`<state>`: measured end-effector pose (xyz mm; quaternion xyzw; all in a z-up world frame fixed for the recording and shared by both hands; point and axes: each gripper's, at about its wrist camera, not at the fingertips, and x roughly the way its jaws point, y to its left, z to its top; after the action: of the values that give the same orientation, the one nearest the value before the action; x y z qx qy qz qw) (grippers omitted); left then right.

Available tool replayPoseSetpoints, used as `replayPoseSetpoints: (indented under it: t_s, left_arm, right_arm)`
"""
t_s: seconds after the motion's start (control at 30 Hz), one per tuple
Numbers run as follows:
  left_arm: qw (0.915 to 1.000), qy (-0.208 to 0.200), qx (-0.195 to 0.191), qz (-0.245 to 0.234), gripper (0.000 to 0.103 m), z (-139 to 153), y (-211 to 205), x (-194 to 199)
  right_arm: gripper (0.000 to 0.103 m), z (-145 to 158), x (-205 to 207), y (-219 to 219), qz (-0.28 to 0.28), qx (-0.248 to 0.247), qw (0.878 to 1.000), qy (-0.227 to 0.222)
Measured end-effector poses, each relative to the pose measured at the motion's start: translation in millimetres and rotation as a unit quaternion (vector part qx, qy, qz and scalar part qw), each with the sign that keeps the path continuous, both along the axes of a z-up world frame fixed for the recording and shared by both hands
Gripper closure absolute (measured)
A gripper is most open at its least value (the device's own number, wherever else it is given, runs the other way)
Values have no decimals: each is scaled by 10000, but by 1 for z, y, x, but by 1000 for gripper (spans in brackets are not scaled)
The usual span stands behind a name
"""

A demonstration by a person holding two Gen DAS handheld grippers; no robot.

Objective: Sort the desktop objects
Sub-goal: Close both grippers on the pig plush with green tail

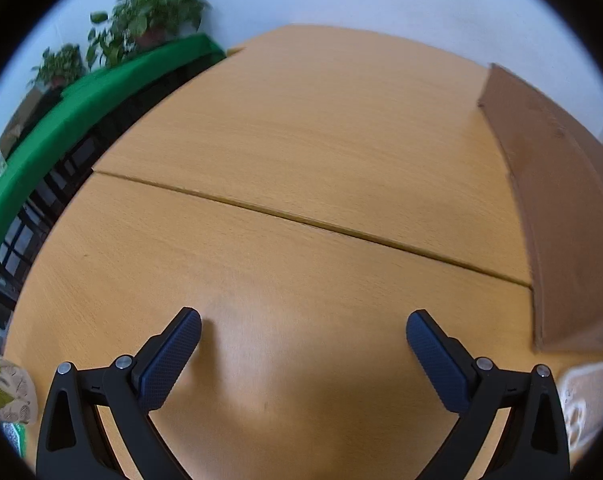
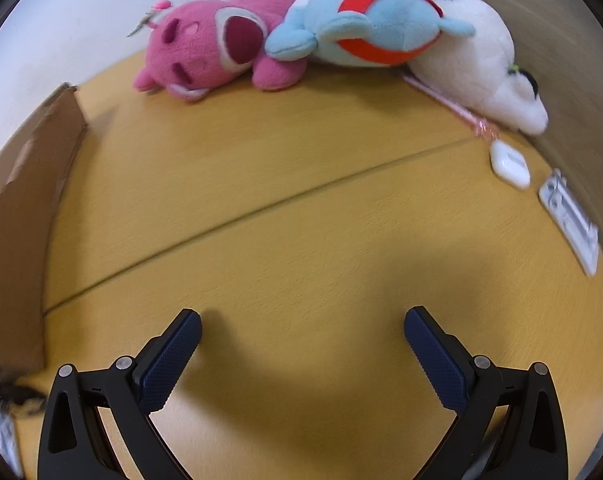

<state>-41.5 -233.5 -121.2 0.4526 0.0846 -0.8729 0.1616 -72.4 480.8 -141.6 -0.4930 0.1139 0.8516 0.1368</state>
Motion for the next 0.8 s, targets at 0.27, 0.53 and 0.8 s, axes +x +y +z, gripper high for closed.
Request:
replayPoseSetpoints:
  t_s: [0.27, 0.53, 0.8]
  left_arm:
    - [9812, 1505, -97, -1202, 0, 112, 93, 122]
    - [9314, 1613, 820, -3157, 0, 128, 229, 203]
    - [8961, 571, 2410, -3684, 0, 73, 284, 206]
  right_arm:
    - [0, 78, 131, -85, 2511, 569, 9625, 854]
    - [0, 95, 240, -150, 4704, -776, 8759, 736]
    - [0, 36, 247, -190, 4958, -1107, 8613, 58]
